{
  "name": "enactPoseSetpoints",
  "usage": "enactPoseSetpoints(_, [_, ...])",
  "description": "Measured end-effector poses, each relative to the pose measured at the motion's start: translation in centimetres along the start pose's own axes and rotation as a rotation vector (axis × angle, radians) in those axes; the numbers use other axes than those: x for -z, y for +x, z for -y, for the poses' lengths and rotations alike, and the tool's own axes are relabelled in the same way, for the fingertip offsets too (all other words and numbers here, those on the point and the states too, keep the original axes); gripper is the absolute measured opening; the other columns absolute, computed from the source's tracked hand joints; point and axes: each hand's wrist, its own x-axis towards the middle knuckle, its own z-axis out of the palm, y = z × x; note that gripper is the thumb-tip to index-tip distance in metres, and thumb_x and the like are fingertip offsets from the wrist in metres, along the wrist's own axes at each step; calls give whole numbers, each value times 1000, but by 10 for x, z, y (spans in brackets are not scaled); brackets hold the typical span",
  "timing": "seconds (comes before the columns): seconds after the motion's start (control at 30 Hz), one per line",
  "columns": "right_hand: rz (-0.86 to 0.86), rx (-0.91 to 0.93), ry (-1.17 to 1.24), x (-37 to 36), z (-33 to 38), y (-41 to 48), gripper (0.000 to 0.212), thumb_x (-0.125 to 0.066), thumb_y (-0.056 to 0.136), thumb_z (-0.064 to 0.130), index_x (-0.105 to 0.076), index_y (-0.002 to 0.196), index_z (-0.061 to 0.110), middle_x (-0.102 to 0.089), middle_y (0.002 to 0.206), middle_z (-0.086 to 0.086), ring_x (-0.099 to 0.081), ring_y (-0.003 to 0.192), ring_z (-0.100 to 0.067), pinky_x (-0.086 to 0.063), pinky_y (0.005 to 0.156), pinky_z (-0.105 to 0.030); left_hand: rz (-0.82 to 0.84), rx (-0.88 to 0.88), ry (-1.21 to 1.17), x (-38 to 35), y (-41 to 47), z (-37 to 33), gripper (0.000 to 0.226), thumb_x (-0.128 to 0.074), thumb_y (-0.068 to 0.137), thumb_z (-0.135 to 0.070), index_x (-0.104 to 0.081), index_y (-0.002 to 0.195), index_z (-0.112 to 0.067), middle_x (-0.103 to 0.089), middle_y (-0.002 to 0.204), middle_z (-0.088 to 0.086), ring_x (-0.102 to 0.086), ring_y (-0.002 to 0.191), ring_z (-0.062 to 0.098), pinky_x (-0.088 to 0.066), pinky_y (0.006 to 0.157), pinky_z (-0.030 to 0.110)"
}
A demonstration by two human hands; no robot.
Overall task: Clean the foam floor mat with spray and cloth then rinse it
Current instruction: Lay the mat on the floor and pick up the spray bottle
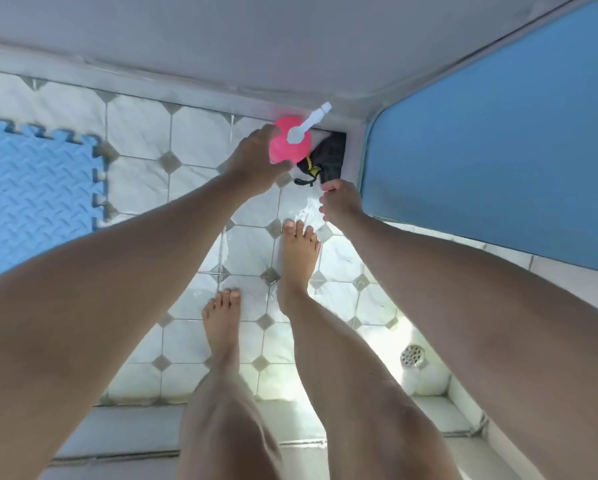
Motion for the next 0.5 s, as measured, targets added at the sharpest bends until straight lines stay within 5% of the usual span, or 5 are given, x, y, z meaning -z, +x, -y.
enactPoseSetpoints(0.13, [-26, 33, -281, -18, -6, 56, 44, -50, 91, 2, -57, 134, 8, -59, 132, -14, -59, 119, -33, -53, 93, -34, -48, -74, 7, -43, 54, 8, 69, -77, 85, -29, -48, 147, -22, -61, 139, 0, -55, 127, 27, -52, 100, 46])
enactPoseSetpoints(0.3, [-149, 309, -857, -46, -26, 119, 47, -57, 94, 12, -45, 137, 0, -44, 135, -21, -46, 125, -36, -43, 104, -40, -268, -122, -4, -76, 91, 27, 48, -73, 90, -23, -63, 137, -16, -66, 133, 2, -57, 129, 24, -50, 105, 43])
enactPoseSetpoints(0.4, [-282, 400, -870, -56, -28, 140, 37, -58, 93, 11, -50, 127, -1, -49, 129, -22, -52, 116, -36, -45, 99, -40, -297, -187, -23, -84, 84, 36, 44, -74, 89, -26, -67, 130, -12, -70, 125, 5, -63, 120, 24, -53, 99, 37])
enactPoseSetpoints(0.5, [-241, 422, -723, -53, -20, 143, 29, -57, 95, 14, -61, 120, 1, -58, 121, -22, -58, 109, -36, -49, 88, -41, -345, -156, -142, -70, 83, 34, 43, -76, 88, -25, -68, 127, -8, -71, 121, 8, -65, 111, 25, -51, 90, 29])
